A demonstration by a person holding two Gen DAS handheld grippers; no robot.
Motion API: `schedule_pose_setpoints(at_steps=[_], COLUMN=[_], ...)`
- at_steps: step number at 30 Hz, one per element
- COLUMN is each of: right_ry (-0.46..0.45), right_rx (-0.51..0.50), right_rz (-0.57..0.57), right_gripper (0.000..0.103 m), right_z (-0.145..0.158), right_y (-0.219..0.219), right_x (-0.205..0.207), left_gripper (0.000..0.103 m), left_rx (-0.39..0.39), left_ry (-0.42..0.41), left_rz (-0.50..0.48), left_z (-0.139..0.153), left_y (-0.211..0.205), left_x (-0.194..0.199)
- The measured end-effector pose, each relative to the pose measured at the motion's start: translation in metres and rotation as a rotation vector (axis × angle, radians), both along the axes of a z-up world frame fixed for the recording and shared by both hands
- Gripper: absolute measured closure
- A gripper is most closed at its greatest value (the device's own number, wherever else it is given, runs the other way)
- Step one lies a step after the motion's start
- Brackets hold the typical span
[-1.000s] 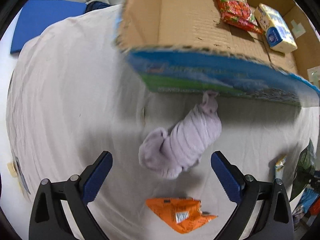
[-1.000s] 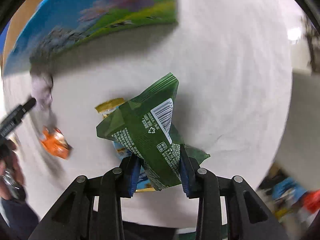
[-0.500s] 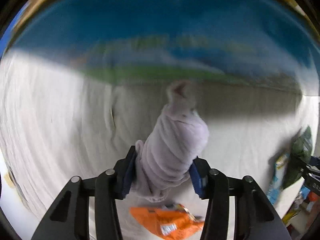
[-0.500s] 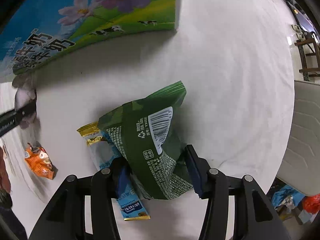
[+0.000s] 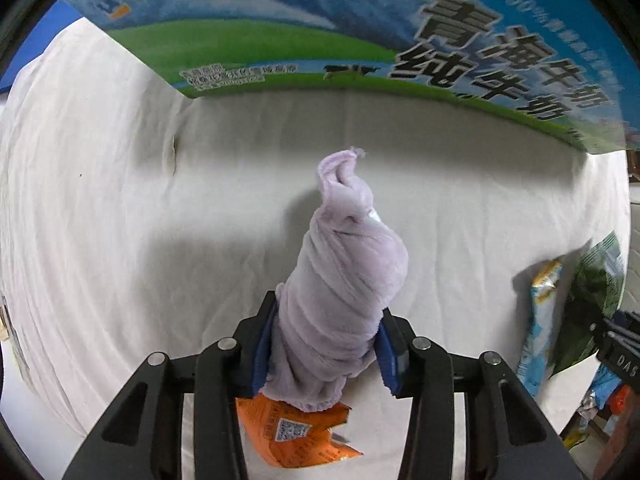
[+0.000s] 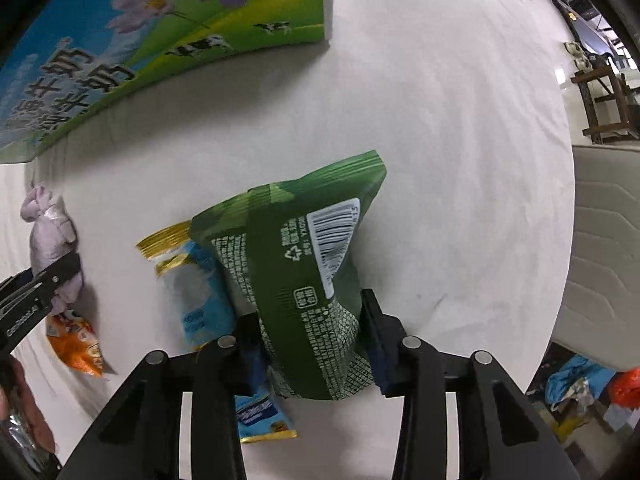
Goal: Organize soft objects
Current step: 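Carry sock and green bag into the box and open both tools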
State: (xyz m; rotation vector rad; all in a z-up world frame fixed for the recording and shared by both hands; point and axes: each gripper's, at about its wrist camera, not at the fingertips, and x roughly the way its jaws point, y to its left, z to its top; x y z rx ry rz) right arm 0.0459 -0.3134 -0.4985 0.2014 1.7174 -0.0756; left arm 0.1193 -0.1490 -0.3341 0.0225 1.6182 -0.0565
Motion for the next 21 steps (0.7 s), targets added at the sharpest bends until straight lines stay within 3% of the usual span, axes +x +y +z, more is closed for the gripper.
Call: schedule_pose_setpoints(at_steps=[6, 13, 17, 21], right_ry=[-0.049, -0.152, -0.227, -0.289], right_rx=[0.05, 0.138, 0.166, 0.179], right_rz=[-0.033, -0.047, -0.033, -0.009], right_gripper=[0.064, 0.064, 0.064, 0.064], right_z=[0.039, 0.119, 0.162, 0.201], right_y=[0.002, -0.001, -0.003, 0.001], right_x=[-0.013, -0.004, 0.013, 0.037], left_gripper=[0.064, 0.064, 0.064, 0.064], left_rx=[-0.03, -0.12, -0.148, -0.154], left_ry=[-0.085, -0.17, -0.232, -0.289], left_rz=[0.013, 0.008, -0.007, -0.008], left_z=[0.054, 0.131, 0.169, 0.195], left_y=[-0.003, -0.021, -0.001, -0.008], left_x=[-0.022, -0.032, -0.015, 0.011])
